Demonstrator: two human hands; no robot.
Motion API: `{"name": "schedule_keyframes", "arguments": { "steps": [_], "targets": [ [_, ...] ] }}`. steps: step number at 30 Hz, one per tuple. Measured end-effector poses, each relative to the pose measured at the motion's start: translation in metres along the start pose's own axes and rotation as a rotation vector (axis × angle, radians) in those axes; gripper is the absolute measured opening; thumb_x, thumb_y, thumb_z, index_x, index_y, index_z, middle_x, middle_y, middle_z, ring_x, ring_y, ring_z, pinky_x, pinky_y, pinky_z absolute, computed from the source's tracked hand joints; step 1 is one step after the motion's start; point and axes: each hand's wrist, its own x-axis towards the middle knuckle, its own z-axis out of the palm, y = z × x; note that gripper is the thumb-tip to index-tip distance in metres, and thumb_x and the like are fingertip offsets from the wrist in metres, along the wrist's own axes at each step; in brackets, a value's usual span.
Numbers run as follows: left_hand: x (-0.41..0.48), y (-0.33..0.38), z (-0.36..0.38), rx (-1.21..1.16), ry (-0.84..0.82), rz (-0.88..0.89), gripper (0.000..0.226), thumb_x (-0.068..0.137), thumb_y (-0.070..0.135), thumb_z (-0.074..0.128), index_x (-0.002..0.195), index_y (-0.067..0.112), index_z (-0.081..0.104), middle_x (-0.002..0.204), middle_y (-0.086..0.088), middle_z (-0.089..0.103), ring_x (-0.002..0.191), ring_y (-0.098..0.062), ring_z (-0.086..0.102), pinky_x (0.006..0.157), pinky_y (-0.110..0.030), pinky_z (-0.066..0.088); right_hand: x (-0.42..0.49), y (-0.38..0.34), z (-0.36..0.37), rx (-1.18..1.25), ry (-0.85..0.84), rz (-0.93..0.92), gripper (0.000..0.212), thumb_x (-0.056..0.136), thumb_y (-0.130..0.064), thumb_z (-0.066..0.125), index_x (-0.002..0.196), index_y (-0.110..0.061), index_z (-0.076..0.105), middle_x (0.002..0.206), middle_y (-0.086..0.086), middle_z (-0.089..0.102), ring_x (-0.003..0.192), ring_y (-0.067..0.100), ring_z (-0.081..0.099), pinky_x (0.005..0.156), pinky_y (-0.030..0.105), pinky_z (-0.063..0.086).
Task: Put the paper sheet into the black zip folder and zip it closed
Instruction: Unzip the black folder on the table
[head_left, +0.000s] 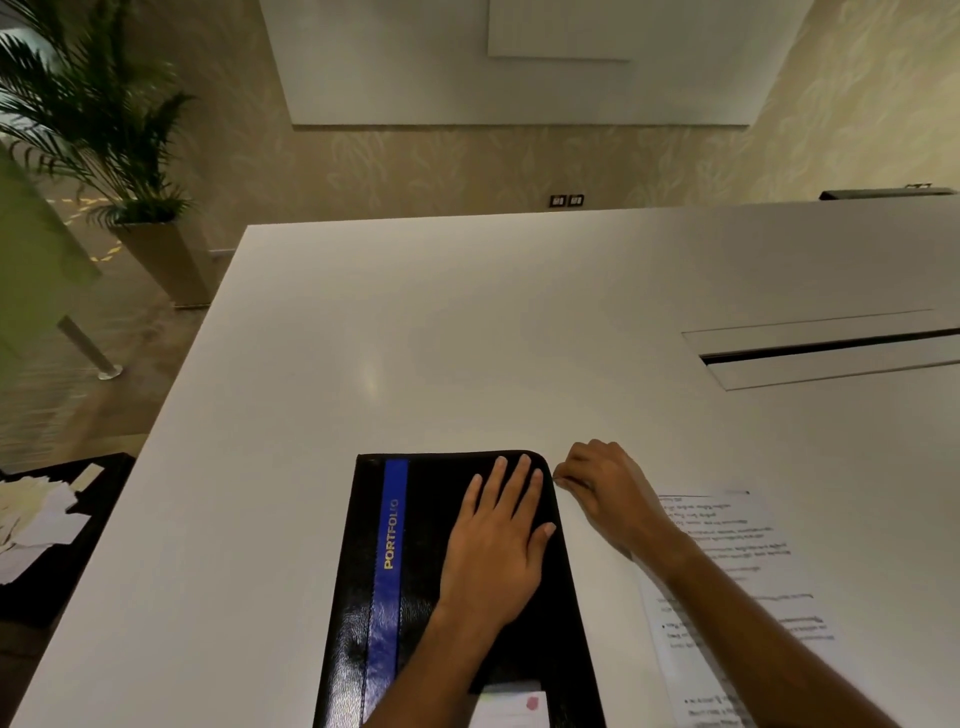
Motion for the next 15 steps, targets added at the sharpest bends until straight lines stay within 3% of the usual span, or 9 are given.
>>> {"name": "schedule_keyframes", "arguments": {
  "steps": [15],
  "targets": [
    [0.0, 0.0, -0.003, -0.008, -0.025, 0.01, 0.065, 0.116, 0.054, 0.02, 0.173, 0.023, 0.024, 0.182, 0.002, 0.017, 0.17, -0.022, 0.007, 0.137, -0.05, 0.018, -0.052, -0.034, -0.012, 0.027, 0.0, 0.062, 0.016, 0.105, -0.013, 0.07, 0.096, -0.018, 0.082, 0.085, -0.003, 0.069, 0.079, 0.021, 0.061, 0.076, 0.037, 0.048]
  ]
}}
